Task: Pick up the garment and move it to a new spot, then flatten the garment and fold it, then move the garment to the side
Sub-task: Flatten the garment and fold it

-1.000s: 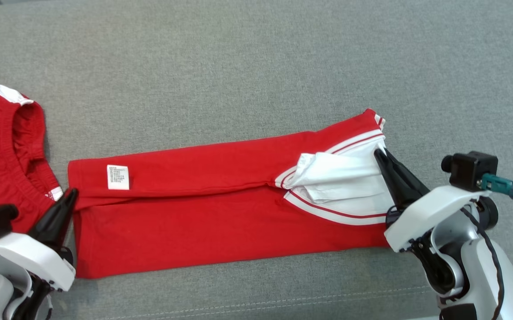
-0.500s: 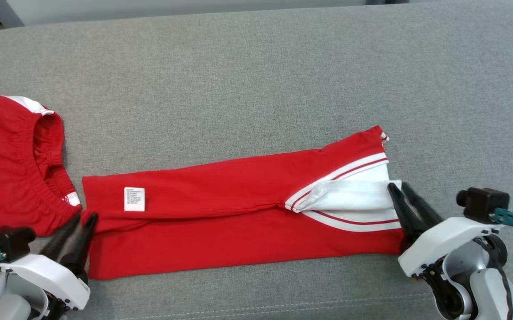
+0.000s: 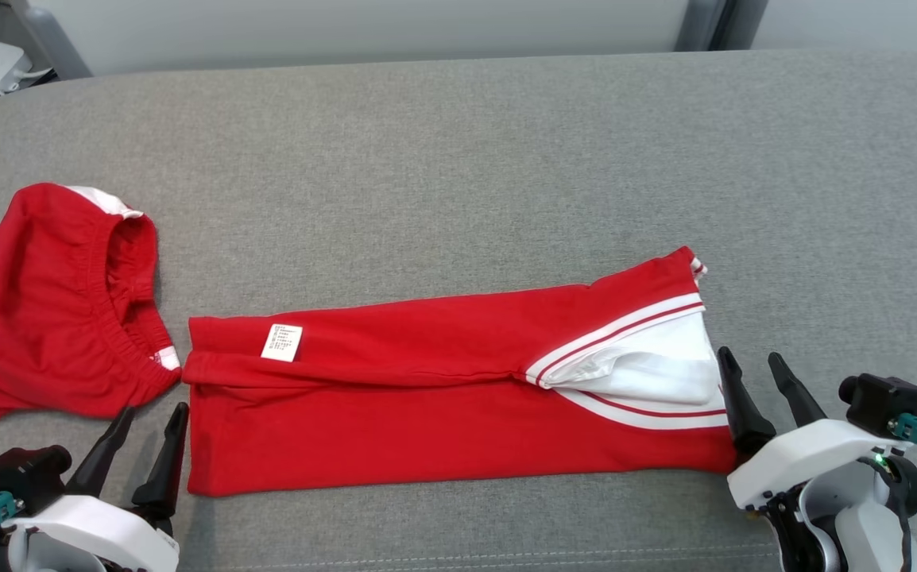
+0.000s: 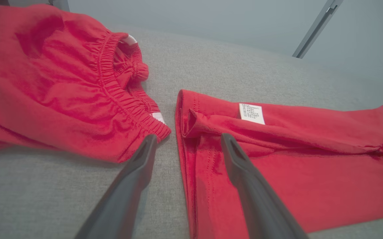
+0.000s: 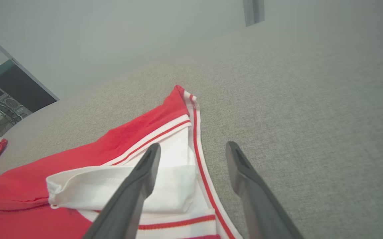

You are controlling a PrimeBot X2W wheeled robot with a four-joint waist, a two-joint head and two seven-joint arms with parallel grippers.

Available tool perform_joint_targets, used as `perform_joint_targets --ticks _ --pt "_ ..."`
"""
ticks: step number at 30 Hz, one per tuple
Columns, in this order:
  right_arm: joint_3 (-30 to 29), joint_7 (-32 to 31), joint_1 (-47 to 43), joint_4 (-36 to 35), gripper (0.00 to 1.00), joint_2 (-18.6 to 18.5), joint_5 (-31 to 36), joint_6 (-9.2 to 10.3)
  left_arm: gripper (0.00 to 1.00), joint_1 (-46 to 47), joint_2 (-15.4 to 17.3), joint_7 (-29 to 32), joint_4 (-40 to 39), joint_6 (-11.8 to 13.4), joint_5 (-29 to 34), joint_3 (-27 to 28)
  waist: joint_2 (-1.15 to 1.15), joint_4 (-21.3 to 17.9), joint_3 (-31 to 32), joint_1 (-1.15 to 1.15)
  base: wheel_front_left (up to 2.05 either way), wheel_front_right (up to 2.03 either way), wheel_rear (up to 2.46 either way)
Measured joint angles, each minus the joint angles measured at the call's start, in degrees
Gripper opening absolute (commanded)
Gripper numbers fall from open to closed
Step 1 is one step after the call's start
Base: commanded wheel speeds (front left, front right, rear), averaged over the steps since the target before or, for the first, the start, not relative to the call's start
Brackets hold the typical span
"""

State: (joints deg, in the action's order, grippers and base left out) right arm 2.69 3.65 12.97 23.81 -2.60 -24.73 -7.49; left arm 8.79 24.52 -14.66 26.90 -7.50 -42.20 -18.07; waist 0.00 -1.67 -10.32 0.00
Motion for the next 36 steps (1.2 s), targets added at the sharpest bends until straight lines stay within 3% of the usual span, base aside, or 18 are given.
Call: perform_joint_targets --ticks 19,20,21,23,29,36 --pt "5.09 5.78 12.05 20.08 1.00 -1.65 -3.32 0.00 1.00 -1.51 -0.34 0.00 -7.51 0.00 -0.14 1.35 0.00 4.77 -5.53 0.00 0.00 0.00 0.00" --pt "5.92 5.80 12.44 20.71 0.83 -1.89 -4.10 0.00 1.00 -1.51 -0.33 0.00 -7.73 0.00 -0.21 1.31 0.00 4.90 -5.60 0.00 0.00 0.00 0.00" --pt "6.90 5.80 12.87 21.23 0.52 -2.24 -4.79 0.02 1.00 -1.51 -0.33 0.00 -7.95 0.00 -0.21 1.26 0.00 5.00 -5.66 0.00 0.00 0.00 0.00" --pt "8.38 5.77 13.69 22.17 0.04 -2.92 -6.21 0.03 1.00 -1.51 -0.30 0.00 -8.29 0.00 -0.21 1.23 0.00 5.10 -5.75 0.00 0.00 0.00 0.00" --pt "9.88 6.08 16.46 26.72 0.00 -2.61 -6.16 -0.03 1.00 -1.51 -0.37 0.00 -8.58 0.00 -0.21 0.78 0.00 5.03 -5.29 0.00 0.00 0.00 0.00" --pt "1.31 10.25 18.57 32.92 0.00 0.26 3.02 -0.96 1.00 -1.85 -0.68 0.00 -8.24 0.00 -0.15 0.63 0.00 4.83 -3.99 0.00 0.00 0.00 0.00"
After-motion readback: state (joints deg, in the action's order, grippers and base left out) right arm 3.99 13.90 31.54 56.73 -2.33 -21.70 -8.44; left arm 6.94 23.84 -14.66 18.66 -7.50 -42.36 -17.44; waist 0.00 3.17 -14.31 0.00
